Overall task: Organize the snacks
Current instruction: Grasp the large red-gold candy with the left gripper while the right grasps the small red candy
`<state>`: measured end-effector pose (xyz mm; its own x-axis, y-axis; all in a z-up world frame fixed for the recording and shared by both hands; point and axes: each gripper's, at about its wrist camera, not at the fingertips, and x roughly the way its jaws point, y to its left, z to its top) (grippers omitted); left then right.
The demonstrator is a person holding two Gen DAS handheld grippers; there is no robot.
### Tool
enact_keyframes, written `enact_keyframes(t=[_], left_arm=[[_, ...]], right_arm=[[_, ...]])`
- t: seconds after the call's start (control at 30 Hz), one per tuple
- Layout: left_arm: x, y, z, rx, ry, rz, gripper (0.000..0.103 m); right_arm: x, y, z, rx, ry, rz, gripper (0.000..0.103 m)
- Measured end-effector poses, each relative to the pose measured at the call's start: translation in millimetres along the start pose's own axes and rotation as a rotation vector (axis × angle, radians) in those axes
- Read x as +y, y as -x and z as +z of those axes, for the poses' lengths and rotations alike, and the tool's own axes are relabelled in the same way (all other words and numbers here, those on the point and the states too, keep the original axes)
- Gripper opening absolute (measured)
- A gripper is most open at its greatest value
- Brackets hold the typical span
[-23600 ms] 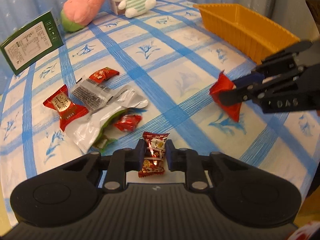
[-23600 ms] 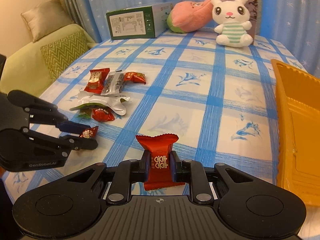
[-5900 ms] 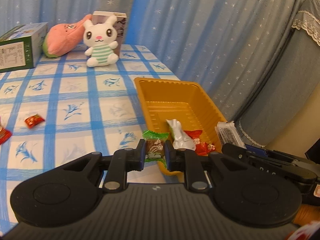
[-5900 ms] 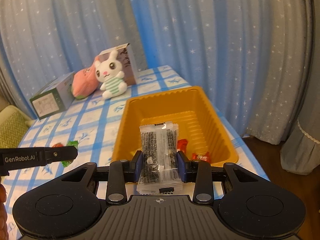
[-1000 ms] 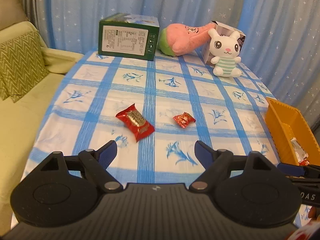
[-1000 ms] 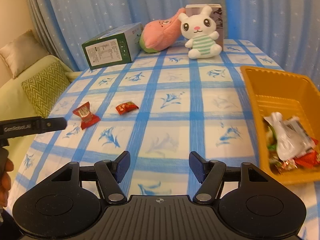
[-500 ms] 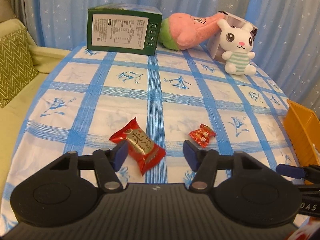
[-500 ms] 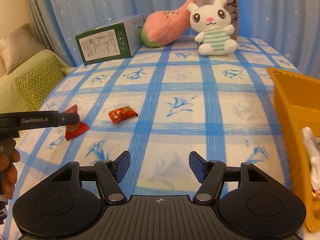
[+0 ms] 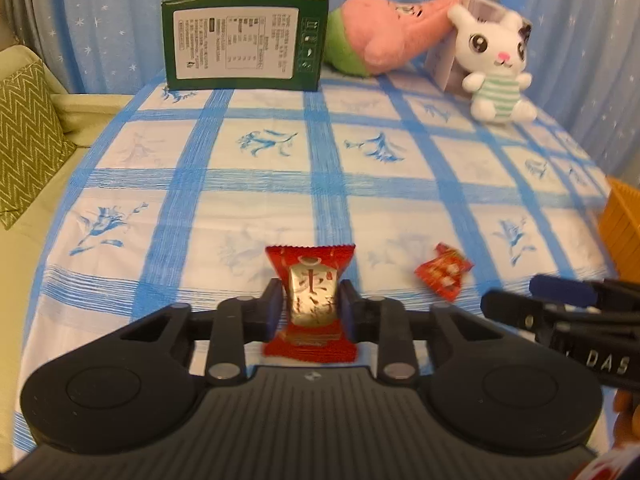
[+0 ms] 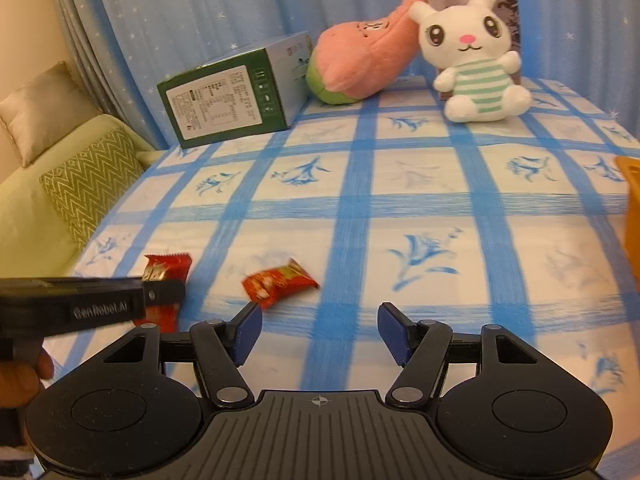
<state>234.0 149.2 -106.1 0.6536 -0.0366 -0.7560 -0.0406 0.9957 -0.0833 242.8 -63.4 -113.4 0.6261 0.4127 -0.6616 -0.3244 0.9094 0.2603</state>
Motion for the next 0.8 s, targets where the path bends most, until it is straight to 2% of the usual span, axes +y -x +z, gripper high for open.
enact_keyframes(t=[0.23, 0.37, 0.43, 0.5, 0.67, 0.8], left_arm=[[15.7, 8.5, 4.7, -0.017, 0.049, 0.004, 0.022], [18.1, 10.3, 6.0, -0.021, 0.060, -0.002, 0.022], [18.6, 11.0, 6.4, -0.023, 0.064, -0.005, 0.022], [19.0, 12.1, 7.0, -0.025, 0.068, -0.008, 0.022], [18.2, 12.6, 6.1, -0.018, 0.067, -0.023, 0.022], [13.5, 12.3, 5.5, -0.010, 0.052, -0.043, 0.022]], right_arm=[[11.5, -20.8, 8.7, 0.015, -0.090, 0.072, 0.064], [13.8, -34.0, 14.4, 0.024, -0.134, 0.071, 0.052], [16.4, -38.9, 17.7, 0.013, -0.127, 0.050, 0.050], [20.9, -43.3, 20.2, 0.009, -0.101, 0.027, 0.046], [40.5, -47.9, 14.3, 0.011, 0.106, -0.073, 0.025], [44.6, -42.2, -0.5, -0.011, 0.227, -0.105, 0.022]])
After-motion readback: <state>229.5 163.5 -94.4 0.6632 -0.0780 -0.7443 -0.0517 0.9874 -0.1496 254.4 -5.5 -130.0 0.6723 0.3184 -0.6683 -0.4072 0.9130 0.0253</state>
